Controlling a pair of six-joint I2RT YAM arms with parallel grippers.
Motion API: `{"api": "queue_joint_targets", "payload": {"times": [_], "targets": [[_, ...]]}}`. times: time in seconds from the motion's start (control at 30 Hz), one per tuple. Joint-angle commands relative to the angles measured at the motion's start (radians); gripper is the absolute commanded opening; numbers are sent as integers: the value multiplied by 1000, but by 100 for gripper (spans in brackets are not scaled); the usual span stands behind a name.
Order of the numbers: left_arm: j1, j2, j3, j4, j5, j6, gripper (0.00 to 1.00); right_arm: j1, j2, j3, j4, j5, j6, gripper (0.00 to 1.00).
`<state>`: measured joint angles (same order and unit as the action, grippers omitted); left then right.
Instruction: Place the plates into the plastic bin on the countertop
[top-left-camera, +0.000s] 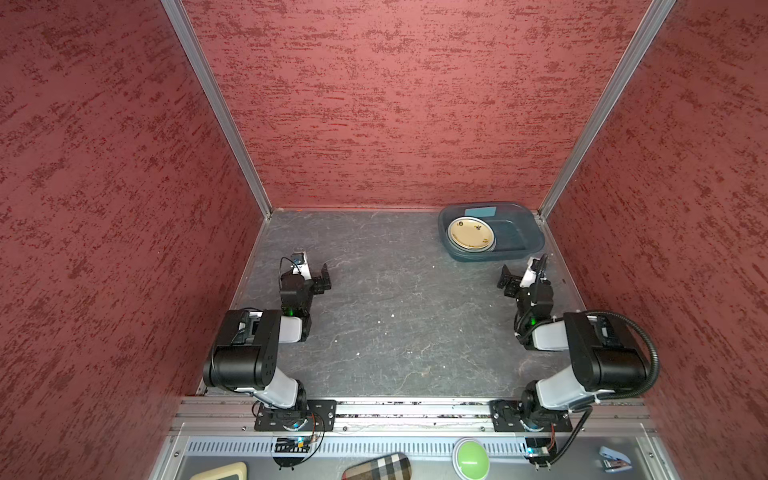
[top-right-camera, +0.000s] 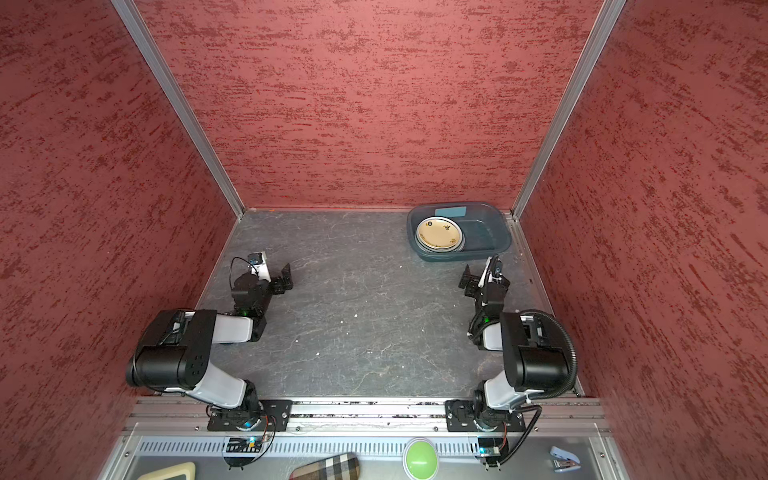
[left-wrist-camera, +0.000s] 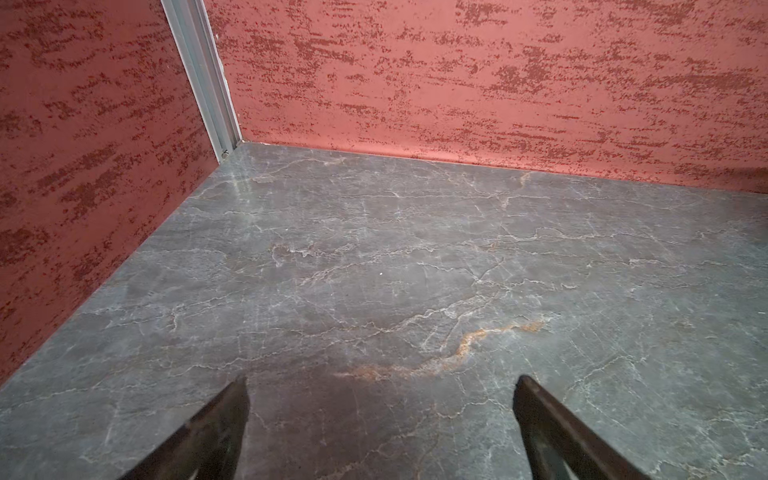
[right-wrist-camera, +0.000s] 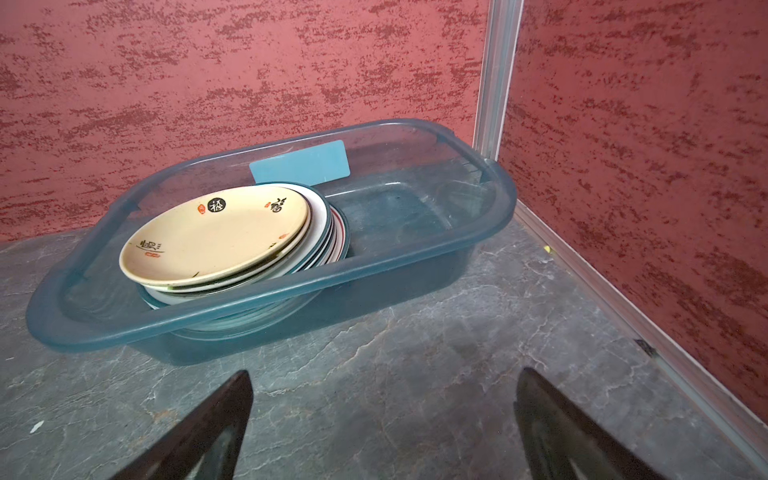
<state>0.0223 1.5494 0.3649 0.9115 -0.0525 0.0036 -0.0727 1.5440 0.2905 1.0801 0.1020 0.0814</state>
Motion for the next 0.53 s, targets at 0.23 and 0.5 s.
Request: {"api": "queue_joint_targets", "payload": {"times": [0.23,0.5], "targets": [[0,-13,8,-3,10,-13,99,5,2,-5,64,-33,-29,99],[-14,-14,8,-3,6,1,100,5,-4,-11,70,-34,-32,99]]}}
